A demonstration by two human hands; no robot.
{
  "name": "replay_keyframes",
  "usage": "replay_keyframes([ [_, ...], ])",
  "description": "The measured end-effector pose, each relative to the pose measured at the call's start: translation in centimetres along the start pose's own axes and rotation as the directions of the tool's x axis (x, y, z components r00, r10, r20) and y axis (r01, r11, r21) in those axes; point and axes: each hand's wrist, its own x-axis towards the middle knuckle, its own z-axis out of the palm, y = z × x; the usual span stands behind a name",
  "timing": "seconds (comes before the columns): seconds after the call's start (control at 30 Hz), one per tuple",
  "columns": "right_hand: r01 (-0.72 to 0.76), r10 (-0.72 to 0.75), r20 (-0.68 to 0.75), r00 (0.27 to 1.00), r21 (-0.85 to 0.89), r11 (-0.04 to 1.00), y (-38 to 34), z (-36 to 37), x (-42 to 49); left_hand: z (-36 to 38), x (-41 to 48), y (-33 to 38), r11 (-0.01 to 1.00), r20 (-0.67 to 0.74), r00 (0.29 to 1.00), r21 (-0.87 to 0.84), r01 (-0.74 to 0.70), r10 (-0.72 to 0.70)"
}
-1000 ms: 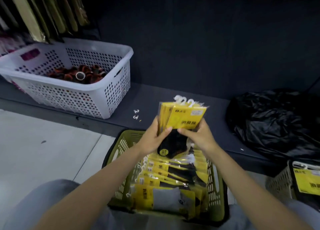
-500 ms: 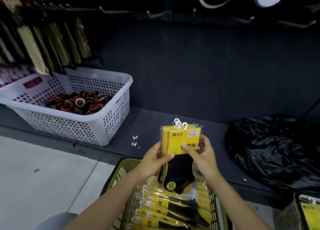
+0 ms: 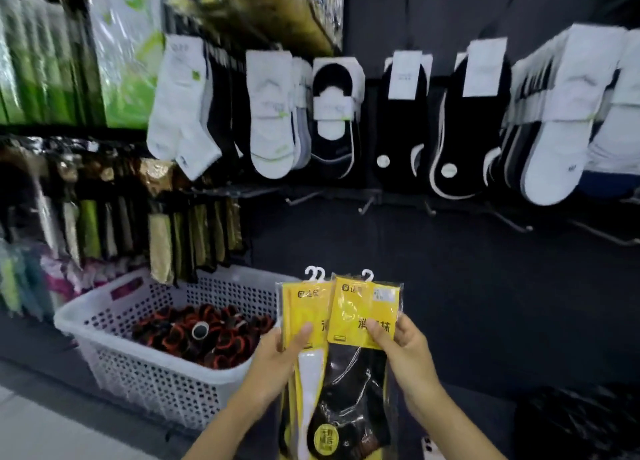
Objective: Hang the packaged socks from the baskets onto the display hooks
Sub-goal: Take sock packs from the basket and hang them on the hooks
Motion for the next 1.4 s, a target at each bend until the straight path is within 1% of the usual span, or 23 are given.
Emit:
replay_keyframes([
  [0.2,0.033,-0.031,0.042,0.999,-0.041,0.999,-1.6,5.9,5.2,-7.4,3.8,2.2,0.998,-0.2,0.978,0.013,-0.059,0.061],
  [0.27,0.058,-0.056,0.04,0.998,-0.046,0.997,-2.2,7.6,7.1,-9.9,4.9,2.6,0.996,-0.276,0.957,0.048,-0.073,0.084],
  [0.4,0.096,-0.095,0.02,0.995,-0.057,0.994,-3.2,10.2,10.5,-13.6,6.9,3.5,0.982,-0.36,0.919,0.148,-0.114,0.161],
  [0.47,0.104,-0.103,0.009,0.995,-0.079,0.991,-3.1,11.2,11.9,-14.9,7.7,3.6,0.981,-0.404,0.9,0.16,-0.107,0.164],
  [0.63,0.076,-0.079,-0.009,0.997,-0.158,0.985,-2.1,12.6,14.3,-17.2,8.9,2.4,0.989,-0.418,0.9,0.129,-0.078,0.126],
  [0.77,0.062,-0.071,-0.041,0.997,-0.201,0.978,-1.4,13.2,16.2,-17.8,9.2,1.8,0.99,-0.414,0.903,0.123,-0.074,0.119],
  [0.87,-0.004,-0.019,-0.129,0.991,-0.18,0.984,-0.6,13.2,17.9,-17.5,9.2,1.7,0.989,-0.405,0.905,0.121,-0.086,0.128],
  [0.93,-0.09,0.065,-0.191,0.98,-0.13,0.987,0.1,13.0,18.8,-17.1,9.2,1.7,0.985,-0.419,0.895,0.134,-0.104,0.152],
  [1.0,-0.17,0.144,-0.261,0.954,-0.08,0.982,0.8,12.5,19.5,-16.7,9.1,1.9,0.986,-0.426,0.892,0.132,-0.101,0.148],
  [1.07,-0.224,0.188,-0.326,0.926,-0.073,0.972,1.4,11.9,19.8,-16.1,8.8,2.1,0.992,-0.425,0.897,0.097,-0.084,0.118],
  [1.17,-0.26,0.216,-0.403,0.89,-0.059,0.964,2.1,10.7,19.5,-14.9,7.7,3.2,0.995,-0.404,0.91,0.029,-0.092,0.096],
  [1.27,-0.252,0.18,-0.466,0.866,-0.095,0.963,2.0,10.1,17.5,-14.0,7.0,3.4,0.997,-0.406,0.912,-0.019,-0.07,0.056],
  [1.3,-0.228,0.157,-0.439,0.885,-0.115,0.967,1.7,10.2,16.5,-13.7,6.8,3.4,0.999,-0.398,0.917,-0.029,-0.04,0.025],
  [1.33,-0.193,0.139,-0.368,0.919,-0.112,0.975,1.3,10.6,15.3,-13.3,6.7,3.3,0.999,-0.377,0.926,-0.049,-0.012,-0.007],
  [1.4,-0.136,0.123,-0.139,0.983,-0.091,0.987,0.0,11.7,12.3,-12.2,6.4,3.3,0.995,-0.327,0.944,-0.096,0.023,-0.053],
])
